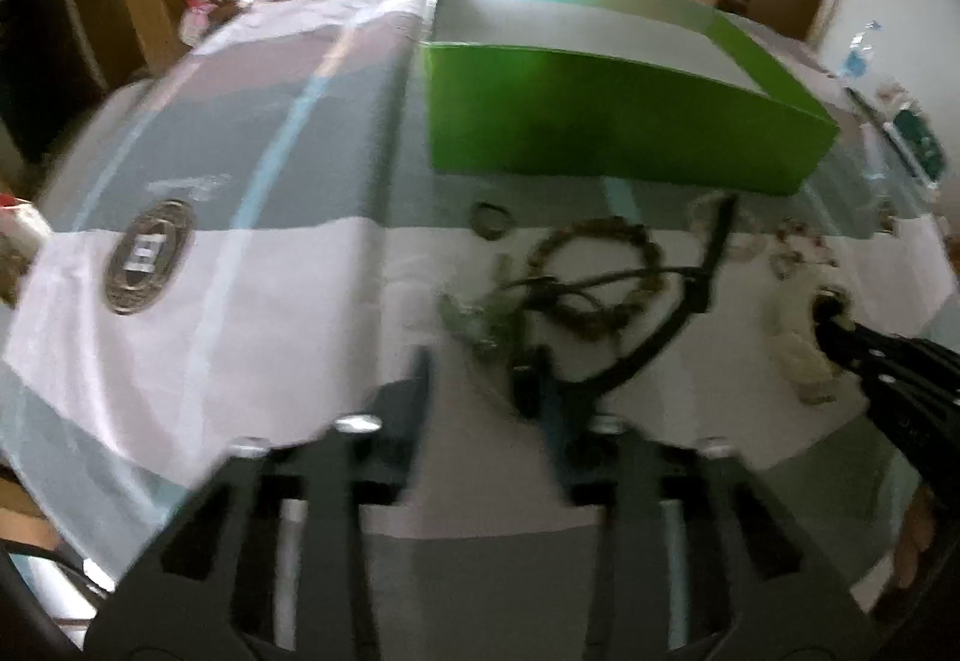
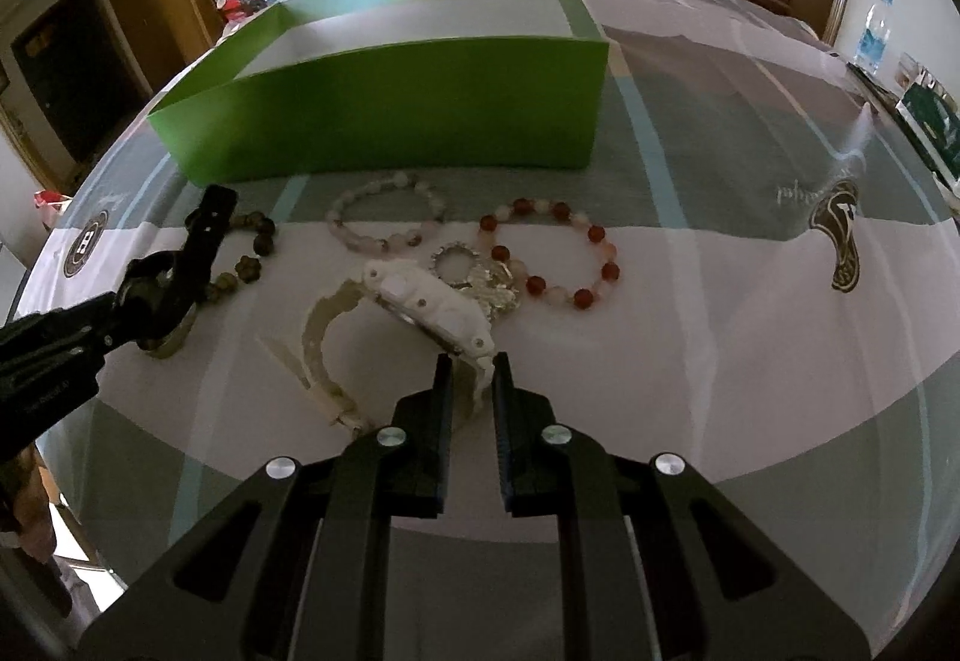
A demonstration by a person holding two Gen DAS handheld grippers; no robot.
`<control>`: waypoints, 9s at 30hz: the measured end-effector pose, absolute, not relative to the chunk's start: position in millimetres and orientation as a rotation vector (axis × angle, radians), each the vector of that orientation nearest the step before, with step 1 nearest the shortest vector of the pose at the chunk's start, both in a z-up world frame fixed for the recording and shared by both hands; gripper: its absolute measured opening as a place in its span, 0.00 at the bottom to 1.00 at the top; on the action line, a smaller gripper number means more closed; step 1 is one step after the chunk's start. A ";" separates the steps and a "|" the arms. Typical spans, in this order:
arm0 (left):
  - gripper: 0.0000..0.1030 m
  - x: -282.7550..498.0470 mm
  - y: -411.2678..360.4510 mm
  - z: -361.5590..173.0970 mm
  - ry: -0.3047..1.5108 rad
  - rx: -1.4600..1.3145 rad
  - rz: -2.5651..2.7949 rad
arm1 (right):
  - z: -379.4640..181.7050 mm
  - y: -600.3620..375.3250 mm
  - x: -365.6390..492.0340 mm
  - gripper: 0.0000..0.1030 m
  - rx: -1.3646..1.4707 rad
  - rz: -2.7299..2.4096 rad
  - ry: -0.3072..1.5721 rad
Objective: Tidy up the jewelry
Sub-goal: 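Grasp the white watch with the right tool while the left tool grasps the black strap watch, then carry both watches into the green box and open both tools, then withdraw both tools from the box and move toward the remaining jewelry, then grasp the silver bangle with the left tool while the right tool grasps the red bead bracelet, then carry the bangle and bead bracelet into the green box and open both tools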
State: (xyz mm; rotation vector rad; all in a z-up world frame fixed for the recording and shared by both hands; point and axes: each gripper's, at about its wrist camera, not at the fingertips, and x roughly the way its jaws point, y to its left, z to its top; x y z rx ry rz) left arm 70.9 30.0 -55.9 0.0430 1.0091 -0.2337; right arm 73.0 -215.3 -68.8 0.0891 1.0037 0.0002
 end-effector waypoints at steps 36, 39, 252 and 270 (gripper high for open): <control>0.08 145.4 22.8 65.5 0.793 -0.051 -0.324 | 39.0 -245.5 131.8 0.10 0.147 0.006 0.708; 0.08 170.6 16.0 56.7 0.811 -0.044 -0.285 | 33.2 -241.8 153.5 0.10 0.130 -0.008 0.702; 0.04 32.5 3.2 -41.2 0.878 0.101 -0.264 | -47.4 -217.8 24.4 0.08 0.010 -0.085 0.829; 0.05 83.1 -8.3 48.4 0.698 0.134 -0.261 | 48.8 -217.1 70.7 0.08 -0.097 -0.081 0.587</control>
